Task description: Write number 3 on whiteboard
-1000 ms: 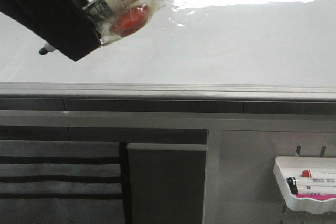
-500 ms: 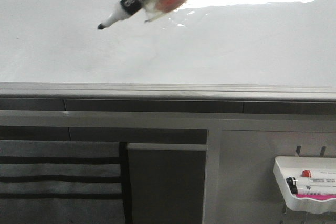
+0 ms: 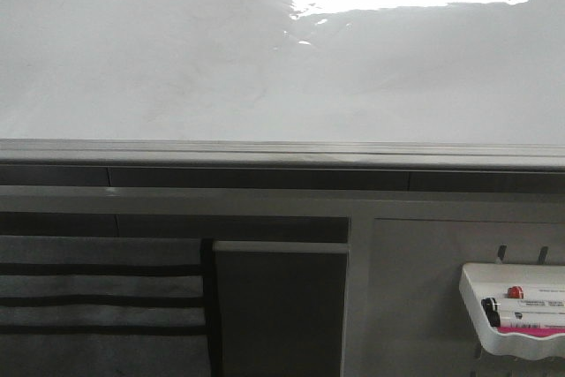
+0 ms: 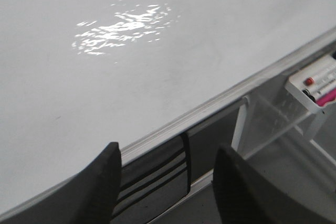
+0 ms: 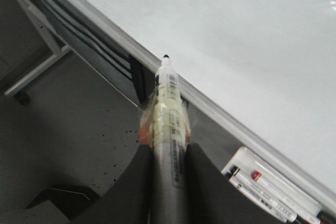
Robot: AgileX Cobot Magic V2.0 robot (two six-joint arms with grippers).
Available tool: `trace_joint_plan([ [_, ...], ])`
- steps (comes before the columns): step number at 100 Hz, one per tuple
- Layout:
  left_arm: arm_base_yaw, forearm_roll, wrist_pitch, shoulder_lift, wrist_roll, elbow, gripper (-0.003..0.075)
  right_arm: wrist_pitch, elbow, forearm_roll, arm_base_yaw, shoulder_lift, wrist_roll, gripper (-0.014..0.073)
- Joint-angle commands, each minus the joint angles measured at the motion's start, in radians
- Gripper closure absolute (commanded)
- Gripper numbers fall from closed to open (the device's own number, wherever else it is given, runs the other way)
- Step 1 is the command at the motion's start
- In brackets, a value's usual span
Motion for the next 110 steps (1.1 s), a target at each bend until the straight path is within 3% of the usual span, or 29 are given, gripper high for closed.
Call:
trace_joint_plan([
  [1,0.033,-0.034,-0.115,-0.047,-0.068,0.033,0.0352,-0.077,0.040,0.009,-0.036,-0.054,0.051,0.0554],
  [15,0.056,-0.043,-0.161,-0.073,-0.070,0.096,0.0352,-0.118,0.102,0.011,-0.039,-0.086,0.051,0.0554],
  [38,0.056,-0.053,-0.183,-0.071,-0.070,0.101,0.0352,-0.177,0.072,0.047,-0.039,-0.058,0.051,0.0554],
  [63,0.056,-0.053,-0.187,-0.071,-0.070,0.101,0.0352,0.012,-0.170,0.063,-0.039,0.180,0.046,0.0554],
  [90,0.056,-0.053,-0.188,-0.071,-0.070,0.101,0.0352,0.039,-0.382,0.091,0.036,0.389,-0.012,0.0554],
  [110,0.056,-0.053,-0.203,-0.071,-0.070,0.101,0.0352,0.136,-0.559,0.091,0.039,0.526,-0.012,0.0554],
])
